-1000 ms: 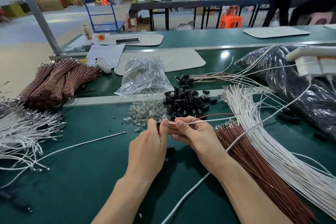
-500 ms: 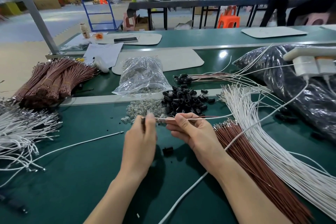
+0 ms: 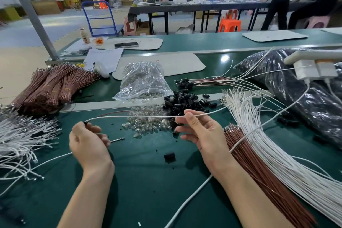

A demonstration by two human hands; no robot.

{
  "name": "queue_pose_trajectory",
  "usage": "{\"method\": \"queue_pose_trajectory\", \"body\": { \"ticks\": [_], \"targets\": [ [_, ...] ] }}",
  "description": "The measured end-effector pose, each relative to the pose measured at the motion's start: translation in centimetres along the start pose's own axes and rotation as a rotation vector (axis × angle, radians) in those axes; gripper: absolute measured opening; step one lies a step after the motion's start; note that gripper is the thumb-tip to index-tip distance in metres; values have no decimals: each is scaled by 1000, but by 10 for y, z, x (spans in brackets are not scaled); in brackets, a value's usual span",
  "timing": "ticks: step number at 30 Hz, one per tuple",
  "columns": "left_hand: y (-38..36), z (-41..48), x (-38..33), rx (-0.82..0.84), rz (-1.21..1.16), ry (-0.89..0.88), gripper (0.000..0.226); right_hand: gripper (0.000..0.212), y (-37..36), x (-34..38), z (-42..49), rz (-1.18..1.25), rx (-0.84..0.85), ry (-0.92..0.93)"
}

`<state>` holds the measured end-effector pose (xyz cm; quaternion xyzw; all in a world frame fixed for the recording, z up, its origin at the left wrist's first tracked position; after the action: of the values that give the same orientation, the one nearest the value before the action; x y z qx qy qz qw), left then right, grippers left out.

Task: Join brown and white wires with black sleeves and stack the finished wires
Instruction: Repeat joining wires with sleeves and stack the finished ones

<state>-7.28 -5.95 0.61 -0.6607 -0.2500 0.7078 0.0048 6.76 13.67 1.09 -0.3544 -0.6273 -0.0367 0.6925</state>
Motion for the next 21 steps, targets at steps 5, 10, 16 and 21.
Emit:
{"method": "queue_pose_trajectory", "body": {
  "ticks": [5, 10, 16, 21],
  "targets": [
    [3, 5, -1, -40, -23, -12, 18, 28, 13, 13, 0, -9, -141, 87],
    [-3, -5, -5, 249, 60, -205, 9, 23, 31, 33, 3, 78, -266, 162],
    [-12, -19, -6, 779, 644, -680, 20, 18, 72, 87, 19, 29, -464, 241],
    [-50, -22, -21, 883, 843, -1075, 18, 20, 102, 126, 30, -55, -474, 295]
  ]
}}
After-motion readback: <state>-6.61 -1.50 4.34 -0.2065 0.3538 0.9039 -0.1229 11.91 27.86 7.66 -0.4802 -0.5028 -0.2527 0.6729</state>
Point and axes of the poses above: each hand's wrist, its own z-axis towards the middle knuckle, its own y-axis out of the back of the hand, x = y × z, the point moved 2 cm from there along z, towards the middle knuckle, and after that the axes turned 5 degrees about -y, right-handed, at the moved point
